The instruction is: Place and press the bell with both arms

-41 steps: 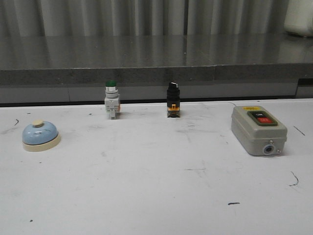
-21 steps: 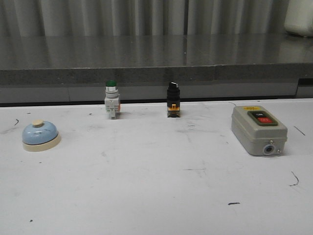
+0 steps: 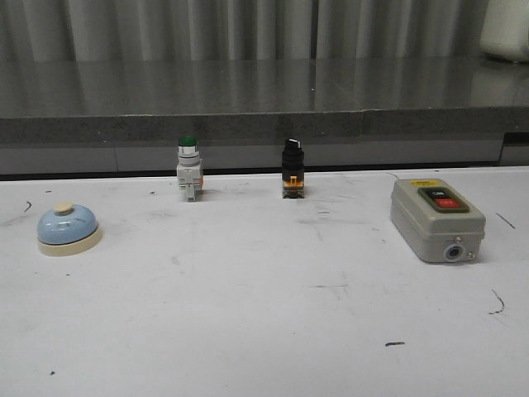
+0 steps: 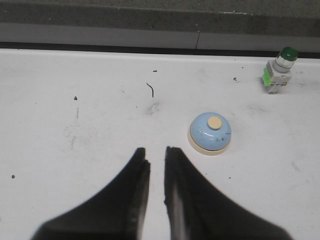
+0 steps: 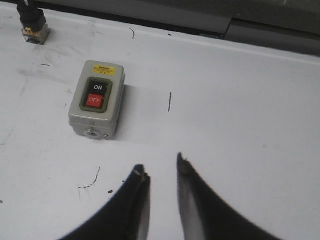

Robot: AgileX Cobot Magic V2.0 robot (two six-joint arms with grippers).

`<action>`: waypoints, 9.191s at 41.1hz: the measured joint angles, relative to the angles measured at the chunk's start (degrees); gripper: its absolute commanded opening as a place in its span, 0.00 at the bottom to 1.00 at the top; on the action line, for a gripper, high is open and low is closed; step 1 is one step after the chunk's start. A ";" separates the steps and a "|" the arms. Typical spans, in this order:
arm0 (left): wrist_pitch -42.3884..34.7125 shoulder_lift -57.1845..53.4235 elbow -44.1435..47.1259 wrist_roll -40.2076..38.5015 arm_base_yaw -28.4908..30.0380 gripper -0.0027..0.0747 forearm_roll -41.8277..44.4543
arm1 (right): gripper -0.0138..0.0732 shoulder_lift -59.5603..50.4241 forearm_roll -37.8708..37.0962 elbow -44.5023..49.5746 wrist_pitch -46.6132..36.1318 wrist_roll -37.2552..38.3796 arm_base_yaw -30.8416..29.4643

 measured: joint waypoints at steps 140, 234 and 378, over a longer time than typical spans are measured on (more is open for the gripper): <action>6.66 62.69 -36.64 1.72 -32.92 0.51 -2.57 | 0.68 0.00 0.40 0.00 -0.59 0.00 0.00; 6.90 -8.42 -2.01 0.50 -41.88 0.79 -1.83 | 0.68 0.00 0.40 0.00 -0.73 0.00 0.00; 3.47 -16.34 2.20 0.12 -41.78 0.01 -1.90 | 0.08 -19.64 2.37 1.57 7.61 0.38 26.23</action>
